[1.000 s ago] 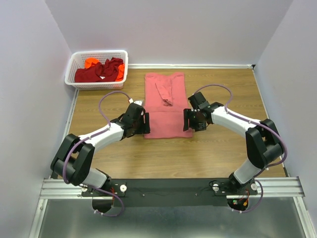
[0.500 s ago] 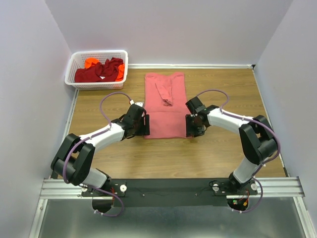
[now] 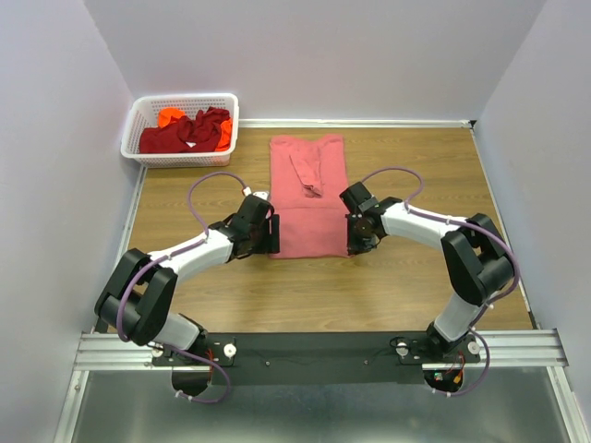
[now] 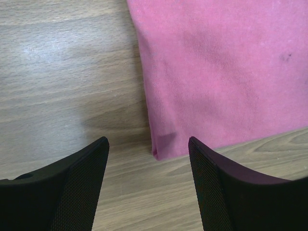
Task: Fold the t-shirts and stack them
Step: Fold the tshirt
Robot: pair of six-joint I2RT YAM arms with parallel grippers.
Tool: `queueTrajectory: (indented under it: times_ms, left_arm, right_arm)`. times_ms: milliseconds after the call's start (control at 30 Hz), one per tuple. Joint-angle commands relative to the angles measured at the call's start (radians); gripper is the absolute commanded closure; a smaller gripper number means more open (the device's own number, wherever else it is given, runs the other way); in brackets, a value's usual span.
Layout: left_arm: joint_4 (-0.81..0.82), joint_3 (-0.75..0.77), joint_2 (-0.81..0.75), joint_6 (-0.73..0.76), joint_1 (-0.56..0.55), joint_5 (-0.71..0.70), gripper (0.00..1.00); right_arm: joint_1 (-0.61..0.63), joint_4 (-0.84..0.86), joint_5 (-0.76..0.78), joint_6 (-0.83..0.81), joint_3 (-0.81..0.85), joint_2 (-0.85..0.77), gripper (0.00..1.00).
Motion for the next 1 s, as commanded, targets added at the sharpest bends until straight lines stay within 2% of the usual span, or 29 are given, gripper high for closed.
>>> queueTrajectory:
  times_ms: [0,33,100,300,533,633,967]
  left_arm:
    - [-0.025,0.000,0.002,0.003,-0.010,-0.036,0.25]
    - [-0.031,0.002,0.002,0.001,-0.010,-0.036,0.25]
    - [-0.033,0.000,-0.001,-0.003,-0.010,-0.034,0.25]
    - [-0.068,0.013,0.013,-0.028,-0.013,-0.047,0.27]
    - [-0.085,0.028,0.028,-0.065,-0.035,-0.057,0.38]
    - [-0.091,0.046,0.039,-0.082,-0.053,-0.060,0.50]
    - [-0.163,0.108,0.102,-0.137,-0.085,-0.136,0.50]
  right_arm:
    - [0.013,-0.004,0.011,0.011,-0.091,0.127,0.80]
    - [0.013,0.001,0.003,0.010,-0.096,0.130,0.83]
    - [0.014,0.003,0.003,0.010,-0.107,0.129,0.99]
    - [0.014,0.000,-0.003,-0.007,-0.104,0.100,0.99]
    - [0.014,0.001,-0.006,-0.022,-0.113,0.083,0.99]
    - [0.014,0.001,0.000,-0.028,-0.124,0.072,0.99]
    - [0.016,0.003,-0.005,-0.044,-0.122,0.049,0.99]
